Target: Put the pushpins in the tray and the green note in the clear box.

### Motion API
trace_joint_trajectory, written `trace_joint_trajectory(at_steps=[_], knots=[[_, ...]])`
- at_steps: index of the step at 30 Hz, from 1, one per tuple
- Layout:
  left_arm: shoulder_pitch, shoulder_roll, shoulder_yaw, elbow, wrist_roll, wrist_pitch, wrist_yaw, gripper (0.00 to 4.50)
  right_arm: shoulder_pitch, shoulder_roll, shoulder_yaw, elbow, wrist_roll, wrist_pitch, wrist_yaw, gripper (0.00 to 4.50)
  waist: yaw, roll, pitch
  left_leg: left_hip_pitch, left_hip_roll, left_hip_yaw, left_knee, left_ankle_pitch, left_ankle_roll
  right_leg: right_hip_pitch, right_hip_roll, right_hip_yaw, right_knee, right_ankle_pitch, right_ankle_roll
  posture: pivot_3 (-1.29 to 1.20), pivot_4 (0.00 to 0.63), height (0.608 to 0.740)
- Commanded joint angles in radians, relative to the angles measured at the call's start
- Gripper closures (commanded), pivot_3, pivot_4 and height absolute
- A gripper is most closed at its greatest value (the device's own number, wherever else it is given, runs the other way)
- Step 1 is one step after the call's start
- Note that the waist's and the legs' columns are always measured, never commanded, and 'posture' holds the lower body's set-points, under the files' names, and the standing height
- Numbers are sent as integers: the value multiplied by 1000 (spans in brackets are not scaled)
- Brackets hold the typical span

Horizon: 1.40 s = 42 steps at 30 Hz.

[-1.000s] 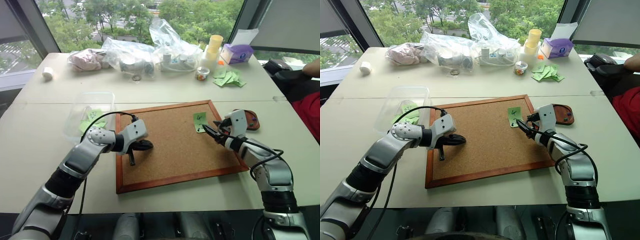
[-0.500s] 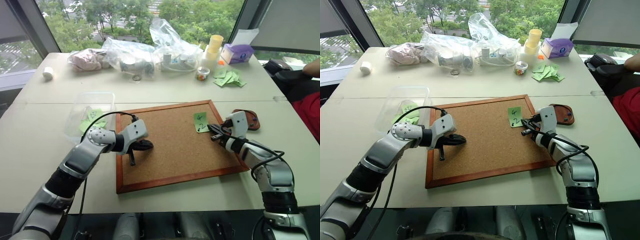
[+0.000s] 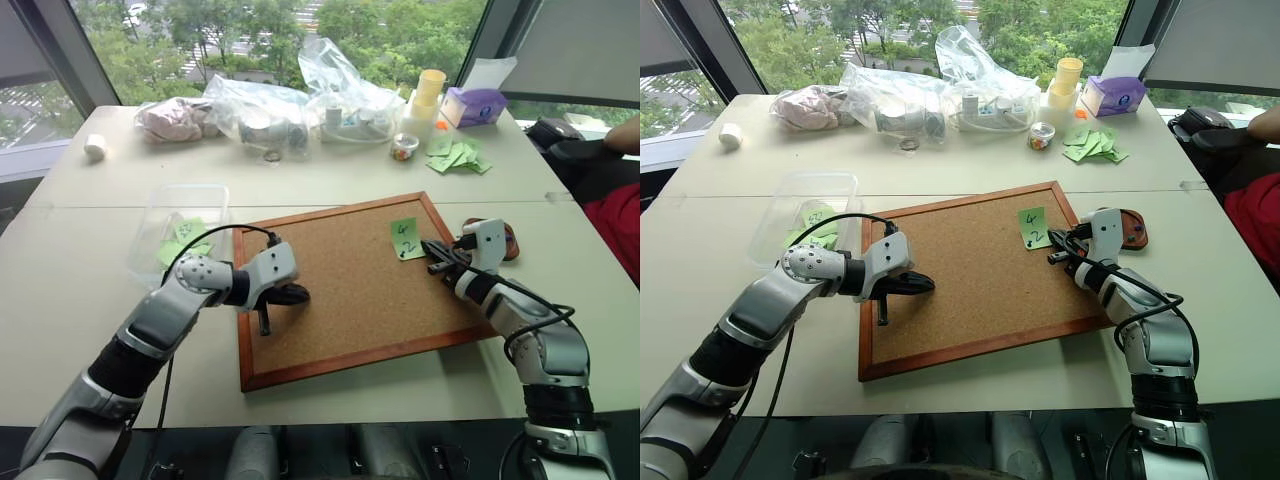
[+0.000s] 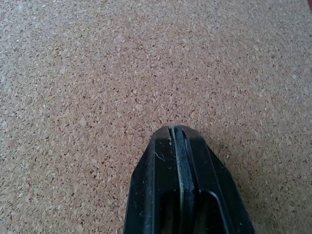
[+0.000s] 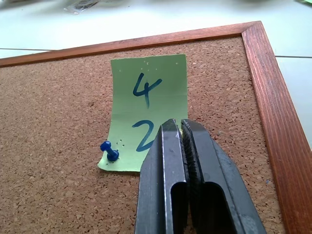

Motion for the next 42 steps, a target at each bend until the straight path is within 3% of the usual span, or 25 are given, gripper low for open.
trace_joint_trajectory(at_steps=[1, 12, 18, 25, 30, 39, 42], knots=[[32, 41, -44, 3, 31, 19, -32, 4500, -15, -10, -57, -78, 23, -35, -12, 4461, 0, 0, 0, 0, 0, 0, 0, 0, 0, 0, 0, 0, 0, 0, 0, 0, 150, 738], [10, 92, -42, 69, 79, -47, -51, 4500, -22, -12, -87, -74, 39, -23, -19, 4461, -7, 0, -1, 1, 1, 0, 0, -1, 1, 0, 2, 0, 0, 0, 0, 0, 150, 738], [-28, 129, -32, 157, 106, -250, -125, 4500, -89, -74, -148, 65, -24, -65, -74, 4461, -7, 0, -1, 1, 1, 1, 0, 0, 1, 0, 2, 0, 0, 0, 0, 0, 150, 738], [-84, 113, -32, 249, 124, -378, -174, 4500, -147, -133, -134, 236, -117, -98, -125, 4461, -6, 0, -1, 1, 1, 2, 0, 0, 0, 0, 2, 0, 0, 0, 0, 0, 150, 738], [-117, 41, -18, 242, 81, -368, -185, 4500, -195, -138, -122, 361, -156, -119, -137, 4461, -3, 1, -1, 1, 0, 2, 0, 0, 0, 0, 1, 1, 0, 0, 0, 0, 150, 738], [-93, 4, -2, 191, 70, -316, -186, 4500, -212, -135, -126, 402, -165, -146, -139, 42, -2, 1, -1, 0, 0, 1, 0, 0, 0, 0, 0, 0, 0, 0, 0, 0, 150, 738], [-87, 3, 3, 184, 72, -309, -185, 4500, -210, -134, -131, 398, -161, -140, -144, 42, -4, 1, -1, 0, 0, 1, 0, 0, 0, 0, 1, 0, 0, 0, 0, 0, 150, 738]])
